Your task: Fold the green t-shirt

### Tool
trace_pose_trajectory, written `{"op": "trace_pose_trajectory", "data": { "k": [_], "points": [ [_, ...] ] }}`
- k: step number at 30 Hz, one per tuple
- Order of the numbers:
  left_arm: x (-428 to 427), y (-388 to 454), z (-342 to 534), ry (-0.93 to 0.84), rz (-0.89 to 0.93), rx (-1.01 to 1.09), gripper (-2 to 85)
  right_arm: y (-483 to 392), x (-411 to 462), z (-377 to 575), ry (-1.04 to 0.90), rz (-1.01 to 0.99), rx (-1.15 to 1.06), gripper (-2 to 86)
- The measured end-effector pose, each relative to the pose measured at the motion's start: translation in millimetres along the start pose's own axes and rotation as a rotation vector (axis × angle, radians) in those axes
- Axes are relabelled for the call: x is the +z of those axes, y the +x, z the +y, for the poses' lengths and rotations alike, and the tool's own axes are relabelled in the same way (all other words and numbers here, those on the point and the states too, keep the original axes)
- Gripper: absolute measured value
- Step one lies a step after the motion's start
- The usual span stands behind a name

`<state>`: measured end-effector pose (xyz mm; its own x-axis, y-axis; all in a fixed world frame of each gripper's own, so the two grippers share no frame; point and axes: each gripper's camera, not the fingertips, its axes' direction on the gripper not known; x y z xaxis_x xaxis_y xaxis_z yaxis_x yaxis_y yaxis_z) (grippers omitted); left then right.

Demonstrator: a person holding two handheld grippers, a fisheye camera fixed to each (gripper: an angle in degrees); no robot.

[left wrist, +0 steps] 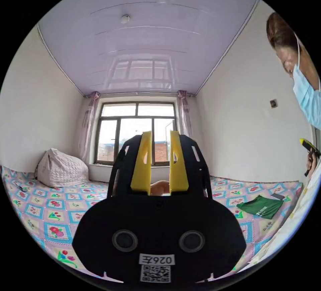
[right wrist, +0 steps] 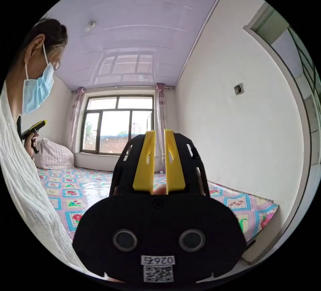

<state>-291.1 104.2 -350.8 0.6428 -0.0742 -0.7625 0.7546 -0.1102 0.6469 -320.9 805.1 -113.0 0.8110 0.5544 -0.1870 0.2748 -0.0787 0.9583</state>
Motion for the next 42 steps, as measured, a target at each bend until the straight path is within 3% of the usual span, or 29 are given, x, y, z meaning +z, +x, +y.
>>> {"op": "trace_pose_trajectory", "data": {
  "k": [8, 13, 19, 31, 38, 42],
  "points": [
    [-18, 41, -48, 0.177, 0.049, -0.025, -0.2, -11, -33, 3, 0.014, 0.038, -0.033, -0.8],
    [-14, 97, -85, 0.203, 0.022, 0.101, 8.0, -4, -57, 4, 0.105, -0.004, 0.034, 0.2],
    [-9, 143, -110, 0.283, 0.097, 0.197, 0.1, 12, -68, 11, 0.118, -0.099, 0.108, -0.7],
    [12, 183, -135, 0.376, 0.189, 0.170, 5.8, 6, -96, 24, 0.156, -0.005, 0.062, -1.0],
    [16, 203, -146, 0.400, 0.174, 0.235, -0.6, 2, -108, 26, 0.195, 0.040, 0.013, -1.0],
    [22, 216, -149, 0.397, 0.089, 0.273, -0.9, -13, -118, 29, 0.241, 0.191, -0.045, -0.9]
  ]
}}
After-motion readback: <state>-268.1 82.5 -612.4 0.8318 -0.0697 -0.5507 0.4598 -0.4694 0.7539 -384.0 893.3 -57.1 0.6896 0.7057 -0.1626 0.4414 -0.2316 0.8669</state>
